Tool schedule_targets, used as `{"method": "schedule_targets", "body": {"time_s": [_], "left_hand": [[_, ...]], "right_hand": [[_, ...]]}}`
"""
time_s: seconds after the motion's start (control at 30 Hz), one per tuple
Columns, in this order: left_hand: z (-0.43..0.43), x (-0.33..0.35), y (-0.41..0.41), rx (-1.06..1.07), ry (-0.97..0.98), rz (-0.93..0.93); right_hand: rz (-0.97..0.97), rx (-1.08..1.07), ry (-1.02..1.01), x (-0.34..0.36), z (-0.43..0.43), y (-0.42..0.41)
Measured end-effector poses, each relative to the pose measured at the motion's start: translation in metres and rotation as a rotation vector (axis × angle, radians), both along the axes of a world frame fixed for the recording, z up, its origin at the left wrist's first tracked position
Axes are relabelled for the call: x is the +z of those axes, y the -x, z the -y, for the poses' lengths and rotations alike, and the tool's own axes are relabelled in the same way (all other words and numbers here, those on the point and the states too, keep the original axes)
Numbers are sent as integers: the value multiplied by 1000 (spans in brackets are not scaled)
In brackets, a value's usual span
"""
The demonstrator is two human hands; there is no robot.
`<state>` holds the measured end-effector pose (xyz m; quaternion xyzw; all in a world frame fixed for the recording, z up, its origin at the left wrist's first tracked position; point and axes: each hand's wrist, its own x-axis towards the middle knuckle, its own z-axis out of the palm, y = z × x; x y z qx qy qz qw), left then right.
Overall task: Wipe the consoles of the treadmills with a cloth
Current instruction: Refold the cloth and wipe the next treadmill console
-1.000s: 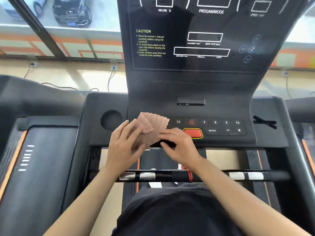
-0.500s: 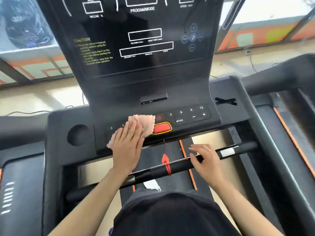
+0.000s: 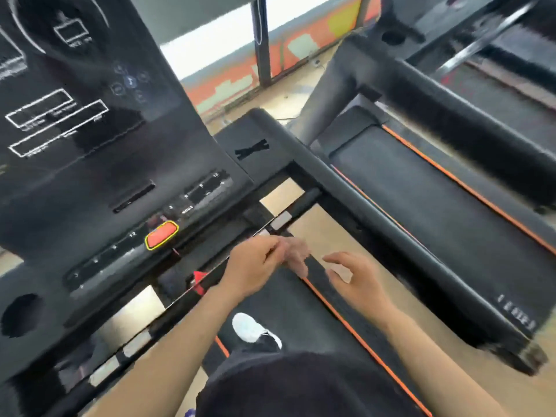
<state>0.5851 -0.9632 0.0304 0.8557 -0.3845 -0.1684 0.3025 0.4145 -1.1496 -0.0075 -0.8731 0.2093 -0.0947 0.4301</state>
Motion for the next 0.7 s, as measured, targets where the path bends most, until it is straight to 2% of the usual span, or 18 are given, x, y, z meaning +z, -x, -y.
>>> {"method": "schedule_targets", "body": {"time_s": [0.1, 0.3, 0.37, 0.57, 0.7], "left_hand": [[42, 10, 54, -149, 137, -192], [112, 16, 161, -252, 165, -402], [134, 19, 194, -308, 159, -499], [190, 20, 274, -493, 96, -682], [232, 7, 311, -594, 19, -736]], "right_hand": [[48, -116, -88, 7, 16, 51], [83, -199, -247, 18, 52, 169], [63, -250, -312, 14, 61, 209], [137, -514, -798, 15, 75, 305], [179, -753, -795, 12, 91, 347]]}}
